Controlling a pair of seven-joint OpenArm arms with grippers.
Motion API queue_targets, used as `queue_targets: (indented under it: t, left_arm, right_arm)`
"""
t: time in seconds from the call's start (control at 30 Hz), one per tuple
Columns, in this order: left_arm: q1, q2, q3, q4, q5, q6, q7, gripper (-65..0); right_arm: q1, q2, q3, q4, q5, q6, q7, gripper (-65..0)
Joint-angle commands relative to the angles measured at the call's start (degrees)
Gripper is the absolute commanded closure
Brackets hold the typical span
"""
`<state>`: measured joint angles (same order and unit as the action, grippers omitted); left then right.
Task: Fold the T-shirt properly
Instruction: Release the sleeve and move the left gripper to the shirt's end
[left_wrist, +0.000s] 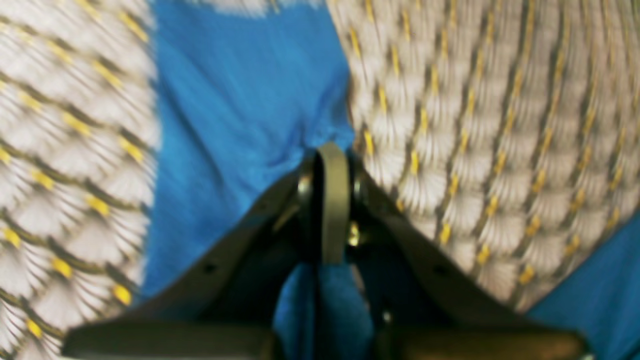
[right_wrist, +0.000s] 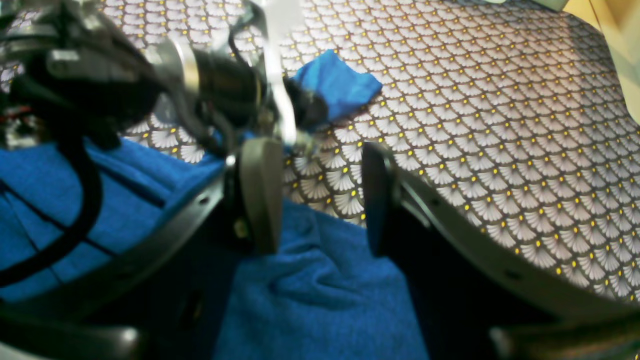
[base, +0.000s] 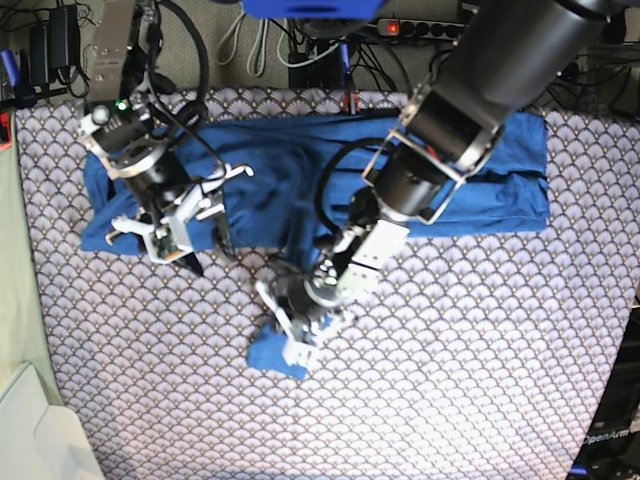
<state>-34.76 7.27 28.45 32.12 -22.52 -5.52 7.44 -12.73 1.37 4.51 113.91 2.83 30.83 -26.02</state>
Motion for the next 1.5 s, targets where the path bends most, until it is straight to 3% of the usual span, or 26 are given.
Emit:
queue_targets:
  t: [0.0,0.1,0.33,0.4,0.47,0.73,0.93,1.13,1.3,1.47]
  left_arm:
    - [-0.6,-0.7,-0.7,3.4,-0.3,0.3,-1.0,-0.4]
    - [1.9,-3.1,-1.3,10.8,-0.3,0.4,-0.1,-0.4]
    - [8.8,-8.0,-1.6,26.0,-0.3,0.6,7.8,-0.4]
    - [11.2,-9.9,-2.1,31.7,-0.3,3.2,9.0,-0.4]
    - [14.4,-11.4,-4.1,36.9,-0.4,4.8,10.5,-0.4]
    - [26.5,-15.8,-15.8,56.0,-0.4,4.9,16.9,-0.4]
    - [37.6,-17.0,-23.0,69.1,-0.4,4.9,19.2,-0.4]
    - [47.6,-17.1,-28.3,74.0,-0.4,4.6,18.8,-0.4]
    - [52.0,-16.5,-32.8,74.8,-0.4,0.3,18.8,-0.4]
    - [55.3,-16.7,-36.1,77.6,-0.4,-0.5,18.8,-0.4]
  right_arm:
    - [0.8,0.3,0.2,1.1,0.6,0.2,1.4,-26.9]
    - [0.9,0.3,0.2,1.1,0.6,0.2,1.4,-26.9]
    - [0.9,0.0,0.2,1.0,0.8,0.2,1.5,-26.9]
    - [0.9,0.0,0.2,1.0,0.8,0.2,1.5,-26.9]
    - [1.0,0.0,0.3,1.0,0.8,0.2,1.5,-26.9]
    - [2.6,-0.2,2.1,0.9,0.9,0.2,1.5,-26.9]
    - [3.0,-0.2,2.1,0.9,0.9,0.2,1.5,-26.9]
    - [2.8,-0.2,2.1,0.9,0.9,0.2,1.5,-26.9]
    - [2.5,-0.2,2.1,0.9,0.9,0.2,1.5,-26.9]
    - [2.4,-0.2,2.1,0.8,0.9,0.2,1.5,-26.9]
